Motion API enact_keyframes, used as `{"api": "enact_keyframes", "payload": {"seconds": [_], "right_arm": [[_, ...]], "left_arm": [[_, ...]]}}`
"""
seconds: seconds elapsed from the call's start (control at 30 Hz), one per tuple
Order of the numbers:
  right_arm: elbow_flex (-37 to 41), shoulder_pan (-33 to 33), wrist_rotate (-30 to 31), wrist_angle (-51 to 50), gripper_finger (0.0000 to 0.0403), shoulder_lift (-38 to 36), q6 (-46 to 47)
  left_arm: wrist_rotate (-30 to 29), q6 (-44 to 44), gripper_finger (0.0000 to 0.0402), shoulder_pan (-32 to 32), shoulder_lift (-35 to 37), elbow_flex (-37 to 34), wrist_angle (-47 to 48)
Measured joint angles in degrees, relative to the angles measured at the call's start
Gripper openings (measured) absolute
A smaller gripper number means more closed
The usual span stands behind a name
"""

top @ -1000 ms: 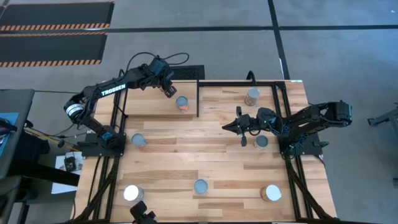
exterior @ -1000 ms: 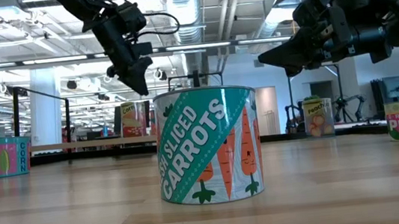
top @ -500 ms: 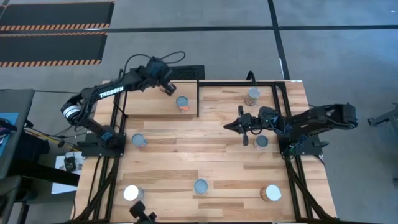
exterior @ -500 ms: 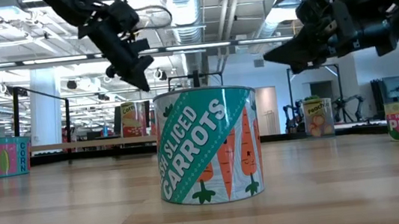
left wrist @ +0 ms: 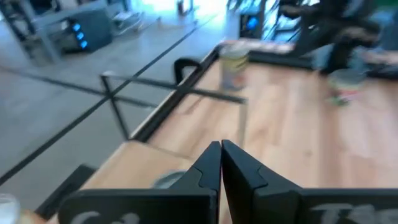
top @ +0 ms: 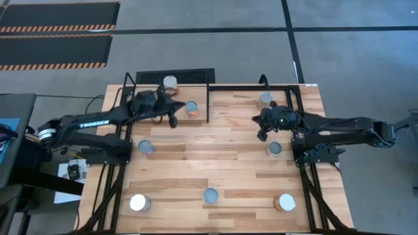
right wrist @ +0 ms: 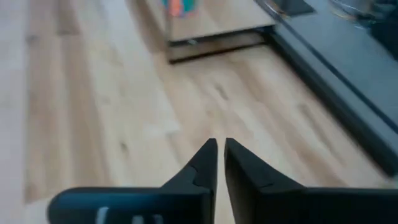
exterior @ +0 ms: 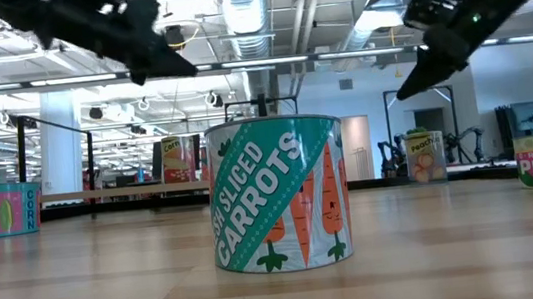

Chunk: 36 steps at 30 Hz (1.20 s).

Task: Pick and place cans onto a shelf
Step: Put the top canned peaches on the shelf

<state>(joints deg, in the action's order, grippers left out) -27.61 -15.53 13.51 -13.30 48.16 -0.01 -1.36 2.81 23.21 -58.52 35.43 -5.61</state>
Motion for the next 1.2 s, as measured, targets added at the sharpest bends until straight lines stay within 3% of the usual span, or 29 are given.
{"api": "enact_keyframes", "payload": {"seconds": [0.2, 0.43, 0.57, 0.93, 1.2], "right_arm": [[-6.41, -1.75, 11.25, -11.21, 0.0115, 1.66, -0.58], [-7.78, -9.05, 11.94, -13.38, 0.0212, 6.2, -2.74], [-7.78, -14.33, 10.49, -13.06, 0.0242, 9.73, -7.27], [-7.78, -25.72, 4.57, -9.58, 0.0221, 17.86, -14.93], [-8.05, -27.74, 3.46, -8.77, 0.0156, 19.98, -17.26]], "left_arm": [[0.06, -5.73, 0.0002, -8.1, 8.66, -9.0, -8.57], [-1.32, -7.02, 0.0002, -14.66, 13.37, -15.84, -13.29], [-3.64, -7.0, 0.0002, -16.54, 13.31, -17.18, -14.7], [-5.53, -7.0, 0.0002, -17.35, 13.31, -17.43, -15.04], [-5.53, -9.16, 0.0002, -17.35, 13.3, -17.43, -15.41]]}}
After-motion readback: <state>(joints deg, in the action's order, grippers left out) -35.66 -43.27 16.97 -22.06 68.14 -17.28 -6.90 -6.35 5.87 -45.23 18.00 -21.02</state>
